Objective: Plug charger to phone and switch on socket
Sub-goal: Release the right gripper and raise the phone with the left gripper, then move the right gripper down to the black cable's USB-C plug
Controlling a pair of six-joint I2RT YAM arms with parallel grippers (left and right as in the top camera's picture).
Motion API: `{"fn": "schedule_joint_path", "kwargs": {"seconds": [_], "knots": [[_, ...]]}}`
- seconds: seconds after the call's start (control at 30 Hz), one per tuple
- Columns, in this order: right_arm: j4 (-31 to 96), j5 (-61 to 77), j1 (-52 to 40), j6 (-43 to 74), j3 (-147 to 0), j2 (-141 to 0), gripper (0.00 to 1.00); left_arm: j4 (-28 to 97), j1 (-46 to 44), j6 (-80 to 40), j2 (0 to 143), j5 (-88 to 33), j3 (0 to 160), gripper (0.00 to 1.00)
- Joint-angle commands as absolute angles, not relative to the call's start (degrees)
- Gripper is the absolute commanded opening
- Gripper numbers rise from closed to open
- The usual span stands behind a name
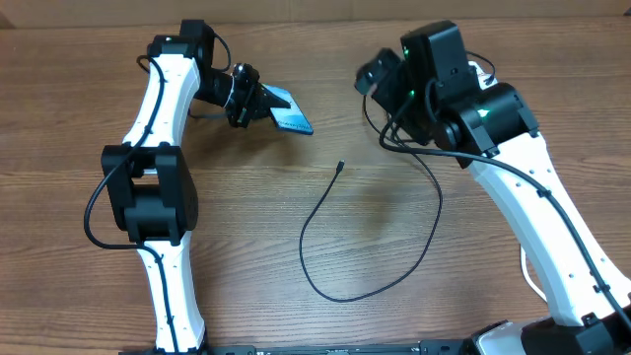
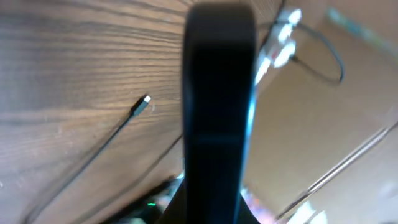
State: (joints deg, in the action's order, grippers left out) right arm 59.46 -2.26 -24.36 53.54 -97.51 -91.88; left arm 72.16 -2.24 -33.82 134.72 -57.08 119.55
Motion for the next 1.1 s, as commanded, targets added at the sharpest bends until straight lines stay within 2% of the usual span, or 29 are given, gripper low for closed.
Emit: {"fn": "schedule_joint_path", "kwargs": {"seconds": [0.0, 0.2, 0.3, 0.4, 0.53, 0.77, 0.87, 0.97, 1.07], "knots": [[62.83, -5.96, -24.29, 47.88, -97.51, -93.38, 1.0, 73.69, -2.83, -15.18, 133.38, -61.49, 120.7, 0.04], [63.94, -4.29, -24.29, 42.19, -96.03, -96.14, 1.0, 74.26, -2.81, -2.2, 126.3, -60.45, 120.73, 0.04], [64.01, 1.93, -24.29, 36.91, -95.96, -99.09, 1.0, 73.82, -2.94, 2.17, 120.05, -53.52, 120.73, 0.04], [64.01, 8.67, -24.47, 32.12, -95.96, -103.39, 1.0, 73.43, -3.03, -0.19, 114.26, -38.17, 120.73, 0.04], [64.75, 15.22, -24.47, 27.94, -96.01, -110.04, 1.0, 73.89, -3.03, -5.69, 111.63, -24.8, 120.73, 0.04], [65.47, 15.49, -24.47, 30.02, -96.03, -119.98, 1.0, 75.37, -3.03, -7.94, 112.2, -23.4, 120.6, 0.04], [64.23, 15.25, -24.95, 32.27, -96.03, -122.5, 0.9, 75.22, -3.03, -7.97, 112.2, -23.4, 120.6, 0.04], [62.87, 12.99, -26.11, 35.16, -96.01, -123.96, 0.74, 75.2, -3.05, -7.97, 112.2, -23.4, 120.6, 0.04], [62.52, 7.73, -27.53, 39.2, -96.01, -124.33, 0.62, 75.24, -3.03, -7.94, 112.2, -23.38, 120.6, 0.04]]}}
